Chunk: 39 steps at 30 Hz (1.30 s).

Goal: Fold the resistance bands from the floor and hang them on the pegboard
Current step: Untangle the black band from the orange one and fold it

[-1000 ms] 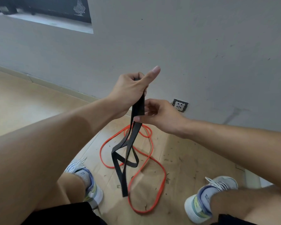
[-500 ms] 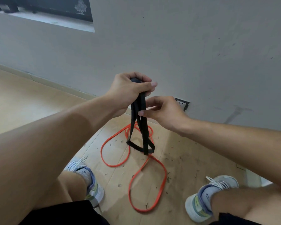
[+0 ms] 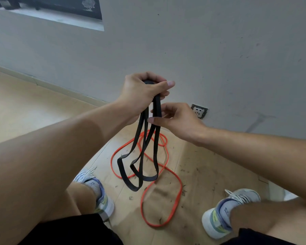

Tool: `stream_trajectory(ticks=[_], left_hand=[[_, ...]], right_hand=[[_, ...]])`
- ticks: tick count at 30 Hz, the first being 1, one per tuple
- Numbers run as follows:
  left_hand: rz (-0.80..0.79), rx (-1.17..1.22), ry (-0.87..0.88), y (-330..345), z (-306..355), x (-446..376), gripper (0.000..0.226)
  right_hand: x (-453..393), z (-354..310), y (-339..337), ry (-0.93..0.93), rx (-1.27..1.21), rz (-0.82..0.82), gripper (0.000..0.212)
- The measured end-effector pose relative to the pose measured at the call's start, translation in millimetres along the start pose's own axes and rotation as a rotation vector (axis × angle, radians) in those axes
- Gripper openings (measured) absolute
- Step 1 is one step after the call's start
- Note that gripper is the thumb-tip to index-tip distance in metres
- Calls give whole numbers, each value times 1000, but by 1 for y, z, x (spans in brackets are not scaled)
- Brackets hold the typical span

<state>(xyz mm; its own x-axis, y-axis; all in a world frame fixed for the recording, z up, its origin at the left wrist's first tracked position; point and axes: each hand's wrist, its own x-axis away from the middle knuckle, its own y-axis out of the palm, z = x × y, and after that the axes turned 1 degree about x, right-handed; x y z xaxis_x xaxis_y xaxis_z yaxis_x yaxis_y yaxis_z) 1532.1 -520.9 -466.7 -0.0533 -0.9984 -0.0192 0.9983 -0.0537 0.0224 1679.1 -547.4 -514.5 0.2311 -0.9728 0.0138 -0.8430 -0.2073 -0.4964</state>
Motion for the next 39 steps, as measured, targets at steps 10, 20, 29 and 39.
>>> stream_trajectory(ticks=[10,20,29,39], left_hand=[[-8,-34,37,6,0,3,23],[-5,-182,89,8,4,6,24],[22,-292,140,2,4,3,25],[42,-257,168,13,7,6,25]], right_hand=[[-3,2,5,-18,-53,-32,8],[-2,4,0,-59,147,-12,23],[-4,6,1,-96,212,-28,36],[-7,5,10,-31,202,-78,46]])
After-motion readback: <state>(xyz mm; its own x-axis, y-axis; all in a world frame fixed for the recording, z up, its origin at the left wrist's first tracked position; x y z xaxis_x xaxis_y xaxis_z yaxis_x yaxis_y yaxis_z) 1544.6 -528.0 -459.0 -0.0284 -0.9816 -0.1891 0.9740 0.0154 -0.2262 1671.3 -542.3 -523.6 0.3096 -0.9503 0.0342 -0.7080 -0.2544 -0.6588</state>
